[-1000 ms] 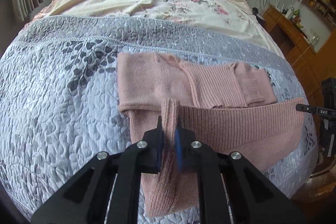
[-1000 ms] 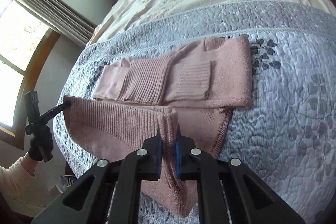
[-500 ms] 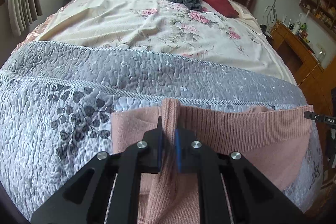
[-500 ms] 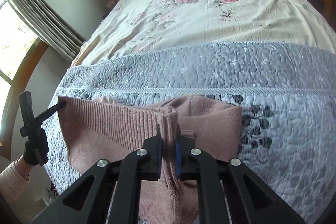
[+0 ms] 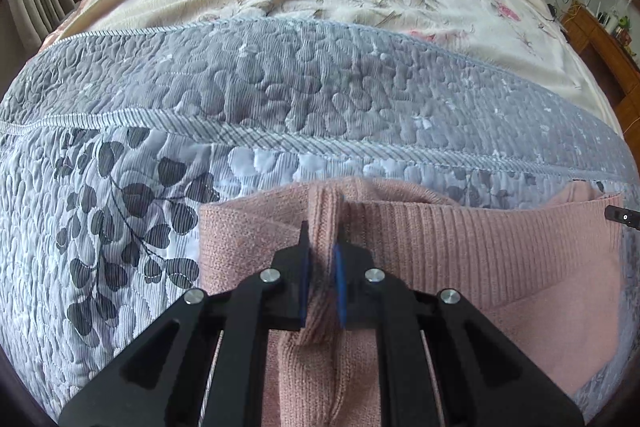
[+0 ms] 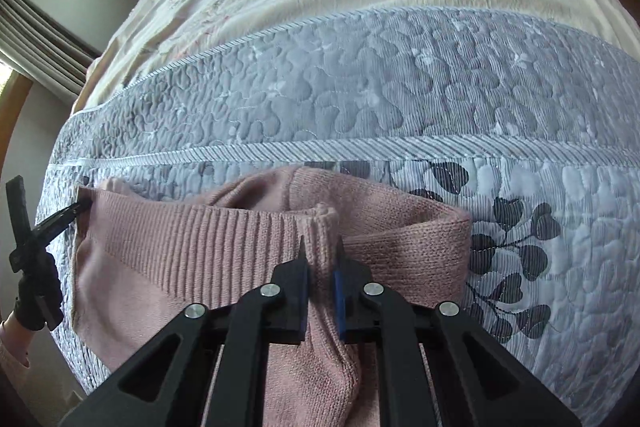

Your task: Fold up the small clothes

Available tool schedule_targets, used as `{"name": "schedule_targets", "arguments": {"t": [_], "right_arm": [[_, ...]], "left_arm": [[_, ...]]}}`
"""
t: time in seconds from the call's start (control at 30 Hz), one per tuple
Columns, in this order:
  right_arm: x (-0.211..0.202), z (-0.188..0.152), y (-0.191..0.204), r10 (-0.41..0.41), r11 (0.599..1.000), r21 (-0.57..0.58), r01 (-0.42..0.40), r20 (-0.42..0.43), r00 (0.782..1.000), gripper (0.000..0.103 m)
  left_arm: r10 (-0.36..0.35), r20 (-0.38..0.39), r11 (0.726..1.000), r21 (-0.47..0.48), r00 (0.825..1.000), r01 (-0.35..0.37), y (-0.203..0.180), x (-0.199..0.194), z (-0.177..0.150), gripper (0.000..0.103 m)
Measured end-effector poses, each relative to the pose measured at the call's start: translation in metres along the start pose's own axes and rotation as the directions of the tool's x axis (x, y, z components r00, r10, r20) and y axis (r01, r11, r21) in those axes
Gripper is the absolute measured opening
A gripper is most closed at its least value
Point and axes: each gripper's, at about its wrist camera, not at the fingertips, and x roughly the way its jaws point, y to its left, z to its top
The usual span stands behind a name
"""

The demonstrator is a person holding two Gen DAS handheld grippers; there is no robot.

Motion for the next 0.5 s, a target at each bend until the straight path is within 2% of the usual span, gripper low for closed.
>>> {"name": "schedule_targets", "arguments": {"t": [0.07, 0.13, 0.27, 0.33, 0.5], "right_arm": [[0.004, -0.002, -0.002, -0.012, 1.0, -0.001, 0.012, -0.006, 1.0, 0.013], [0.0, -0.003, -0.002, -0.019, 1.0, 0.003, 0.019, -0.001, 1.0, 0.02], [-0.026, -0.016, -0.002, 0.001, 1.0, 0.017, -0.002, 0.035, 0.999, 0.032], [-0.043, -0.03, -0.001, 0.016, 1.0, 0.012, -0.017, 0.044, 0.999, 0.036], [-0.073, -0.083, -0.002, 0.079, 0.996, 0.035, -0.079, 0.007, 0.997, 0.042]], "left_arm": [[0.016, -0.013, 1.0, 0.004, 1.0, -0.016, 0.002, 0.005, -0.002, 0.015], [0.01, -0.015, 1.0, -0.011, 1.0, -0.011, 0.007, 0.003, -0.003, 0.02], [0.028, 0.009, 0.999, -0.045, 1.0, -0.028, 0.014, -0.017, -0.007, 0.027], [0.03, 0.035, 0.998, -0.057, 0.999, -0.028, 0.015, -0.034, -0.013, 0.036], [0.007, 0.074, 1.0, -0.027, 0.997, -0.005, 0.005, -0.077, -0.043, 0.041]]}}
